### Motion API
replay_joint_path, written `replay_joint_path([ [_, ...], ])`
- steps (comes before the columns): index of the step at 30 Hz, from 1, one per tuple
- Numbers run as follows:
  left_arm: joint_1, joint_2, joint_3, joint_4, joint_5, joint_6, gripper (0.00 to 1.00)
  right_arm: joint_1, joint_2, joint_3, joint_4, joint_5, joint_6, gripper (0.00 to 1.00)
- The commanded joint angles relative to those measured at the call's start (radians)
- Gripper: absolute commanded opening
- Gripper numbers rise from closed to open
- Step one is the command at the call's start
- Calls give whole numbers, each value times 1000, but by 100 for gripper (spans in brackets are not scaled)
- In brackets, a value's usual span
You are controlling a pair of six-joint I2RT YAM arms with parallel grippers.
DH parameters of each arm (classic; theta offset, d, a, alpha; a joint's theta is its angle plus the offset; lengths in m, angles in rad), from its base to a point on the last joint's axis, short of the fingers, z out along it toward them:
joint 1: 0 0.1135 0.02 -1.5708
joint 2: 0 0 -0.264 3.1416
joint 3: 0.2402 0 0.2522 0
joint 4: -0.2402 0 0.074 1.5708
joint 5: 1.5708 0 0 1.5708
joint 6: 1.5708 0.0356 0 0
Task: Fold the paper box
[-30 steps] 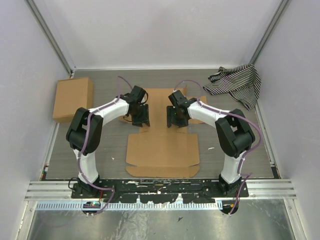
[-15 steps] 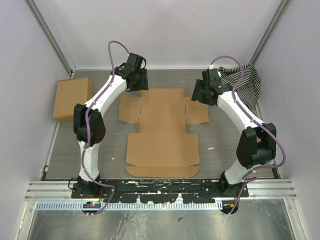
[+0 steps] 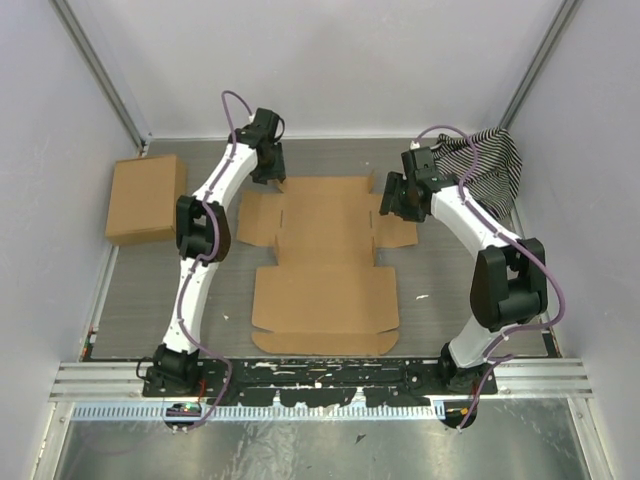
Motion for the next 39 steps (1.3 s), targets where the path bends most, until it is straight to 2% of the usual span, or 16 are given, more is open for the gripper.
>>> replay_joint_path([
  [1,19,-13,16,48,16,0,53,1,13,20,45,-37,-15,65],
  [12,22,55,56,112,98,-5,43,0,32,40,32,-38,-20,65],
  [14,22,55,56,111,106,-5,31,1,28,47,22,-32,-21,65],
  [18,21,30,41,111,105,7,1,1,15,60,8,-25,-22,65],
  [20,22,-6,5,147,101,18,0,-1,9,67,2,-24,-19,65],
  [23,21,-119,-141,236,101,27,0,1,-1,81,-8,-23,-20,65],
  [33,10,-640,-783,741,95,42,0,-2,-82,164,-51,-35,-49,65],
  [39,-28,-838,-1041,932,47,122,0,0,-175,180,-41,-70,-89,65],
])
